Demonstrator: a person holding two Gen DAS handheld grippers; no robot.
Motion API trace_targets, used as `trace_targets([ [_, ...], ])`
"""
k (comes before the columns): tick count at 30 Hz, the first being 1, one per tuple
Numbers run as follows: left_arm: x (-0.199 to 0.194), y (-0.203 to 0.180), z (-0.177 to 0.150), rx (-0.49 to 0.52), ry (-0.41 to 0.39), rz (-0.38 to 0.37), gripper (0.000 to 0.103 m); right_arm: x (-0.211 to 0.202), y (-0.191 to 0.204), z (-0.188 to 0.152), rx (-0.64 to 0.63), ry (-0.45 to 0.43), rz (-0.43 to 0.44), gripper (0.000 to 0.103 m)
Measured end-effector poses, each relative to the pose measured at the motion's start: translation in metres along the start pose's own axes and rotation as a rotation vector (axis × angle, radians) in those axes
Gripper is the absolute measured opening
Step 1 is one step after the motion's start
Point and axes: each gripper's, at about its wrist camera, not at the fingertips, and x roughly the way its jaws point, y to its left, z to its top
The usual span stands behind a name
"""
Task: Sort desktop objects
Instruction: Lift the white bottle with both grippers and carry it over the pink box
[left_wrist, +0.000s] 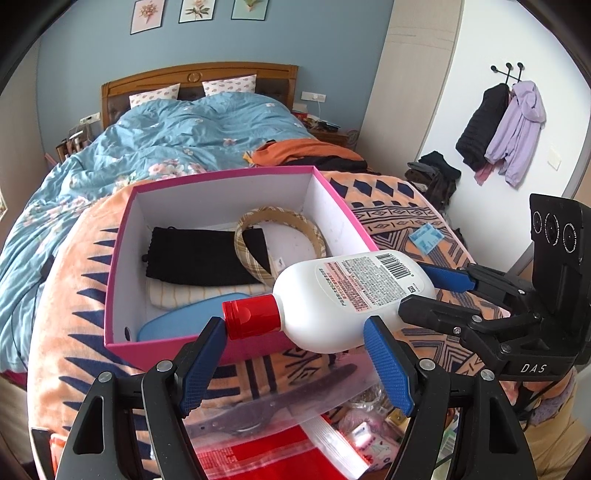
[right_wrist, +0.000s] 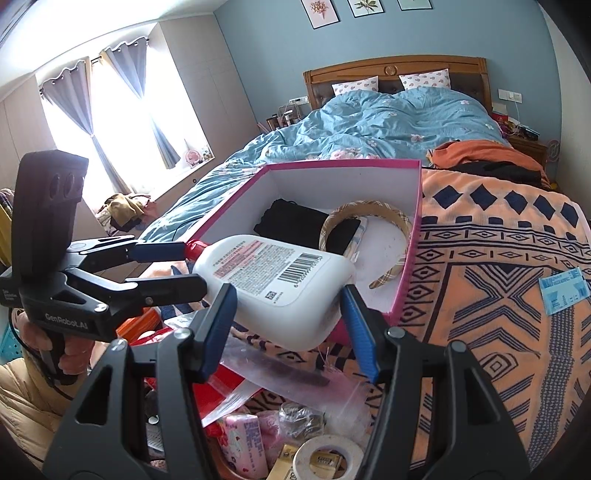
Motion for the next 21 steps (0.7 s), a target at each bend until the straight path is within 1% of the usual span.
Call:
trace_targets([
  [21, 0.0039, 0.0014, 0.0034, -0.001, -0.007, 0.003, 0.077, 0.0052, -0.0076, 0.0062, 0.004, 0.006, -0.003, 0.061],
])
